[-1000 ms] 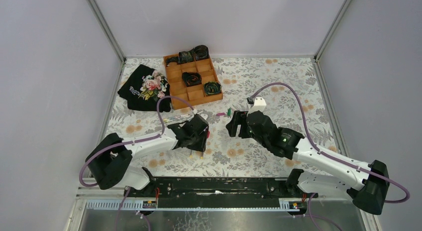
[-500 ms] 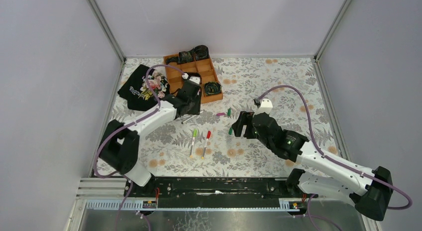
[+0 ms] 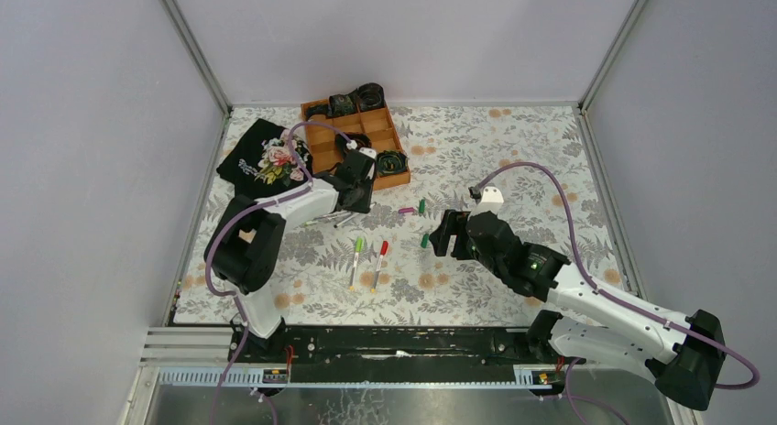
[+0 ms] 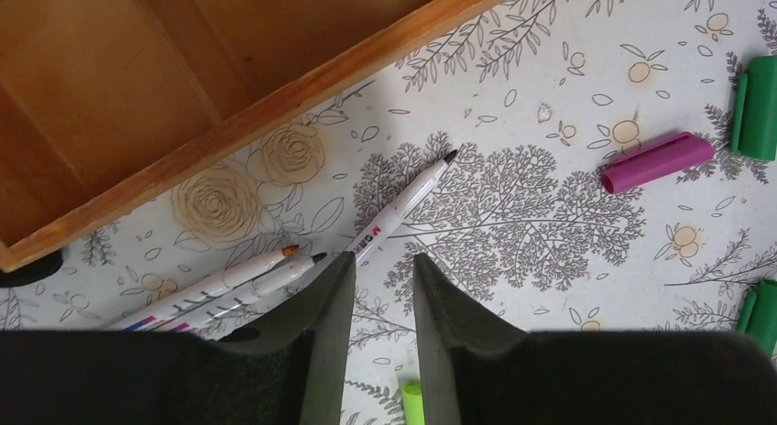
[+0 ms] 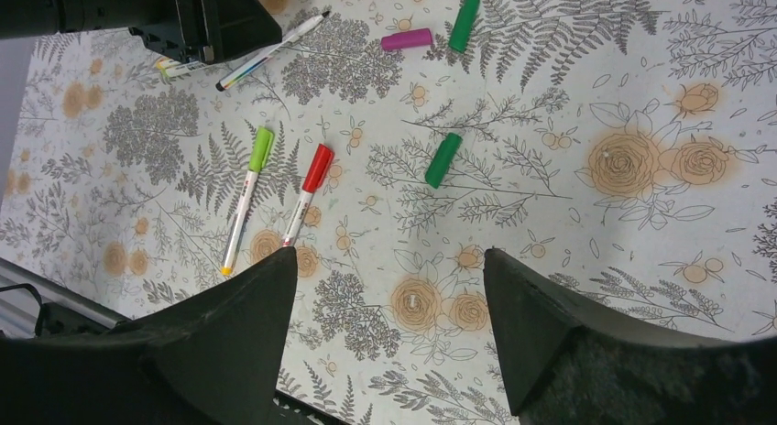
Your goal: Insert the pens into the pen caps
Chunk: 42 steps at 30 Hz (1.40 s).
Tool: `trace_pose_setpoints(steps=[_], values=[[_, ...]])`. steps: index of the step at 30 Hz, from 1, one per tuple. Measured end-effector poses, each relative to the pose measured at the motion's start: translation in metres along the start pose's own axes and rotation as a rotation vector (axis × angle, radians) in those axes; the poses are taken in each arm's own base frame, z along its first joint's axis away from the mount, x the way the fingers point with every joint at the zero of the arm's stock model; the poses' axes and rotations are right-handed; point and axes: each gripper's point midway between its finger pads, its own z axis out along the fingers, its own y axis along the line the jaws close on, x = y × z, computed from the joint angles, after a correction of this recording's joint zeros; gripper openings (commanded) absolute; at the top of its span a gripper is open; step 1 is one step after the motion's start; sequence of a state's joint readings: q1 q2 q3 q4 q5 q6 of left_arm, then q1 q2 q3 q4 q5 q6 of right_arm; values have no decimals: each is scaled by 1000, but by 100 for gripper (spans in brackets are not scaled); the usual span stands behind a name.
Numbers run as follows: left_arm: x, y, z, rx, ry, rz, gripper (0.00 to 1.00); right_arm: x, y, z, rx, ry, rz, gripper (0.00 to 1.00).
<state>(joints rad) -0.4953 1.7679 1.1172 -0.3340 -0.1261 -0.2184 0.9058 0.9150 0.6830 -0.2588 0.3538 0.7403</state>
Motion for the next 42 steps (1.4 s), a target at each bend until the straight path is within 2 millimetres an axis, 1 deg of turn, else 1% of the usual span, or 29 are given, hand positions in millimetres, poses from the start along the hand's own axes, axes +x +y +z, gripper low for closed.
trace_pose_setpoints(steps=[4, 9, 14, 15, 16, 19, 20, 24, 27, 29, 31, 34, 36, 37, 39, 40, 42], values=[[-1, -4, 8, 15, 2, 6, 27, 4, -1, 1, -1, 10, 3, 80], [7, -4, 19, 20, 31, 8, 26, 5, -1, 1, -4, 15, 5, 80], [12, -4, 27, 18, 51, 9, 20, 4, 0, 0, -7, 13, 10, 80], [11, -4, 27, 19, 48, 9, 19, 4, 0, 0, -8, 12, 12, 80], [11, -5, 27, 22, 48, 8, 16, 4, -1, 0, -8, 12, 13, 80], [12, -7, 27, 35, 51, 3, 2, 7, -2, 0, -6, 15, 16, 80], [12, -8, 27, 40, 51, 3, 0, 7, -3, 0, -5, 16, 17, 80], [15, -13, 25, 61, 33, -5, 0, 9, -3, 0, -4, 19, 21, 80], [25, -15, 16, 69, 32, 2, 0, 10, -3, 0, -9, 22, 26, 81], [29, -18, 4, 82, 18, 10, 0, 9, -2, 0, -12, 21, 31, 82], [21, -23, -17, 112, -33, 8, 0, 7, 2, 0, -27, 16, 48, 83], [-7, -42, -63, 232, -176, -5, 0, 1, 11, -1, -71, -3, 90, 84], [-24, -61, -100, 371, -291, -12, 0, -4, 18, -1, -105, -17, 124, 85], [-28, -67, -113, 422, -329, -16, 0, -8, 22, -1, -124, -28, 147, 85], [-30, -82, -140, 546, -390, -17, 0, -17, 31, -1, -164, -49, 186, 86], [-27, -88, -149, 603, -399, -19, 0, -22, 35, -1, -181, -63, 201, 86], [-17, -99, -158, 686, -389, -21, 0, -29, 42, 0, -209, -79, 220, 86]])
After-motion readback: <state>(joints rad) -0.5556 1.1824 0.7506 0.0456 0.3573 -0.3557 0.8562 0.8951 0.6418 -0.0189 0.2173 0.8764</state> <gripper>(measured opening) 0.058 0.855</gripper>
